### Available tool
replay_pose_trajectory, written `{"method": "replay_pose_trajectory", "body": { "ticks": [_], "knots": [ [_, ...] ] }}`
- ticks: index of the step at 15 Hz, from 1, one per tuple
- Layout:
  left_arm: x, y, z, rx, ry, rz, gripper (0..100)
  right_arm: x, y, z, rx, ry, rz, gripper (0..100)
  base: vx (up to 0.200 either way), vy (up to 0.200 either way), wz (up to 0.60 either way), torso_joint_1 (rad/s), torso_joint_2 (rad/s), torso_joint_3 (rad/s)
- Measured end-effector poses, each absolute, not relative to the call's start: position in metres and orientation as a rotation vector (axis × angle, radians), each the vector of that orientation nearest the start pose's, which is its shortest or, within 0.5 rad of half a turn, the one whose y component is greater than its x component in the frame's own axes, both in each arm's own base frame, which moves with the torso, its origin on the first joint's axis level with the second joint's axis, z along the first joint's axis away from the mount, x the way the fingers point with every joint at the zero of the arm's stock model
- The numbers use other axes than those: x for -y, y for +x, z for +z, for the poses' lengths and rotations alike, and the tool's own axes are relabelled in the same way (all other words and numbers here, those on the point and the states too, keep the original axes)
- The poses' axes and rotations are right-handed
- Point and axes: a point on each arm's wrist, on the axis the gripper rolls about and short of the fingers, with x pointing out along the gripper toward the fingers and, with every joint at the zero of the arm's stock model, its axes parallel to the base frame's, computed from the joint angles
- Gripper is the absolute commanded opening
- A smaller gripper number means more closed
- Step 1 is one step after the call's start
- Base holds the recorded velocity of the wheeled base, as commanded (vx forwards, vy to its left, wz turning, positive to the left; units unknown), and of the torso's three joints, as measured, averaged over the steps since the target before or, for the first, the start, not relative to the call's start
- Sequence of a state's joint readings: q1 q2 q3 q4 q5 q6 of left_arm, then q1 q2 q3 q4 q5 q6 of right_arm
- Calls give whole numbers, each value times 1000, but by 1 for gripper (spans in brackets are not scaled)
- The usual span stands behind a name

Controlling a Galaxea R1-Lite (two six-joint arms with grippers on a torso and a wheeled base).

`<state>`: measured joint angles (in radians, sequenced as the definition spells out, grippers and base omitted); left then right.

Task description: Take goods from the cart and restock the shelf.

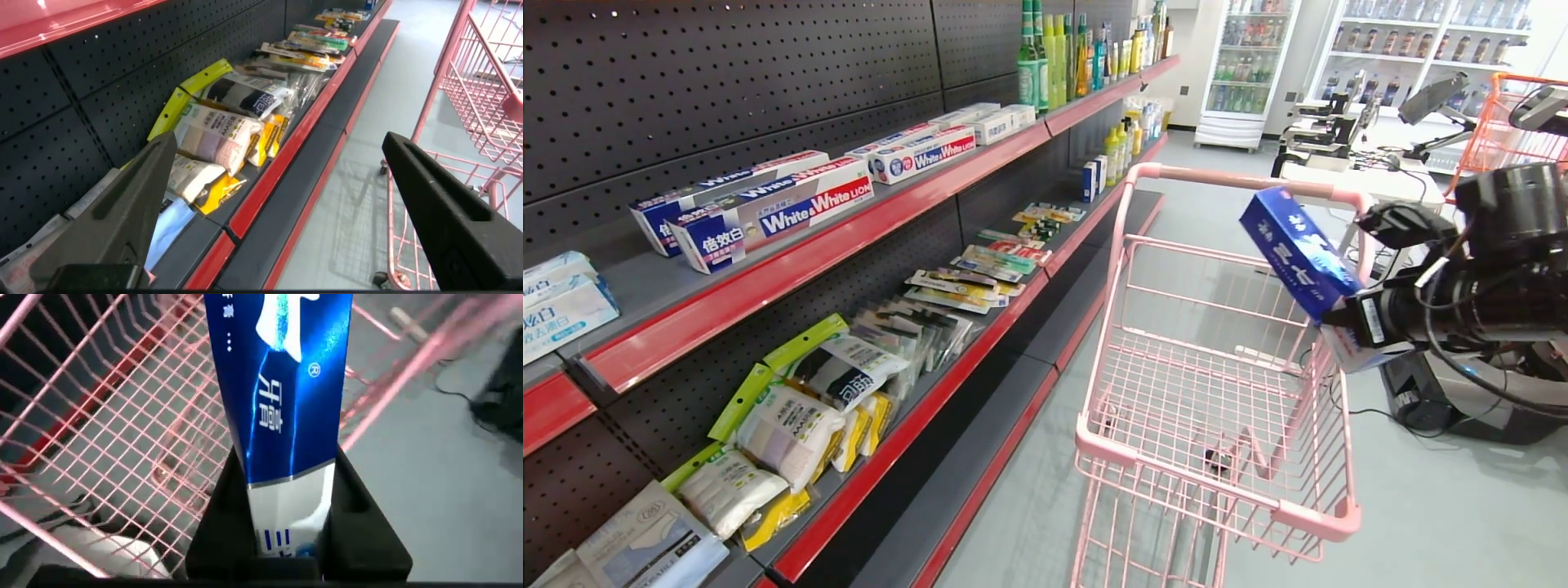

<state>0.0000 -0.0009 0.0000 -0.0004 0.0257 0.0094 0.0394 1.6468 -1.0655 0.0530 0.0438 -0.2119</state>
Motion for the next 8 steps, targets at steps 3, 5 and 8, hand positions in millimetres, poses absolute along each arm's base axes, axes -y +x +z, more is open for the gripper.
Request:
{"method": "replay_pose_trajectory", "body": {
  "ticks": [3,5,8],
  "knots": [
    [-1,-23,76,2,9,26,100,-13,235,226,-551,-205,5,0,0,0,0,0,0,0],
    [-1,-23,76,2,9,26,100,-13,191,231,-496,-207,-27,0,0,0,0,0,0,0],
    [-1,-23,76,2,9,25,100,-10,150,236,-416,-199,-51,0,0,0,0,0,0,0]
  ]
}}
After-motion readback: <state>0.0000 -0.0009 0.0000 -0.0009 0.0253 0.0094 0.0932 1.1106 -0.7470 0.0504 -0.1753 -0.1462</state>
